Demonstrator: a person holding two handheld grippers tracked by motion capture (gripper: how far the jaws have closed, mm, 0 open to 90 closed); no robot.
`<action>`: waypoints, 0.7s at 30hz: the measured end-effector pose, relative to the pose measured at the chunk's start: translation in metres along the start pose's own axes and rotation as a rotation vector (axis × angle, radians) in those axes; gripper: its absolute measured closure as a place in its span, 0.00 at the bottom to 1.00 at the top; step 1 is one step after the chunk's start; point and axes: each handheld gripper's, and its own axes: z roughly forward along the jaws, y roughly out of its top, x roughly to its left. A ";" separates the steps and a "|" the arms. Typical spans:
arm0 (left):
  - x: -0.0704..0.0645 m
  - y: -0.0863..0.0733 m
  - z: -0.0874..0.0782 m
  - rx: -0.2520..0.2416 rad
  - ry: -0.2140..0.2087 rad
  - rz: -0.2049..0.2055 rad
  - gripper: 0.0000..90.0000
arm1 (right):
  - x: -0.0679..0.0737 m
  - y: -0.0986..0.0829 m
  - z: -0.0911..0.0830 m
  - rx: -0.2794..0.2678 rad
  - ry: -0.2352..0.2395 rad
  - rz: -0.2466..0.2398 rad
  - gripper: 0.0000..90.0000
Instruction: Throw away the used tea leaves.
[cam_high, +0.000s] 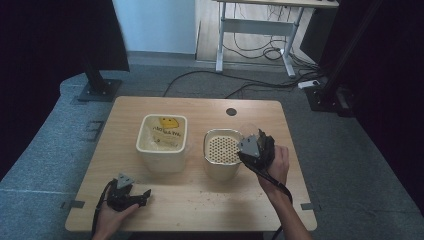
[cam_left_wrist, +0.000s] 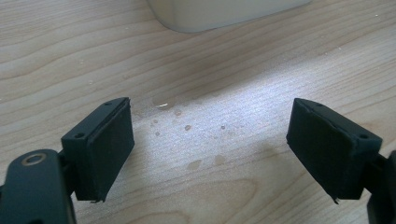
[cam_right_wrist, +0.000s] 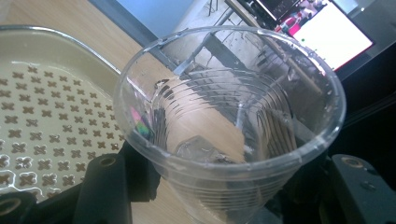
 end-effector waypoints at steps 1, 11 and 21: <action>0.000 0.000 0.000 0.002 -0.002 -0.001 0.17 | 0.001 0.001 0.000 0.000 -0.001 -0.015 0.46; 0.002 0.000 -0.001 0.010 -0.004 -0.006 0.17 | 0.010 0.011 0.004 0.022 -0.008 -0.107 0.45; 0.002 0.000 0.000 0.016 -0.006 -0.004 0.17 | 0.021 0.021 0.008 0.040 -0.082 -0.288 0.45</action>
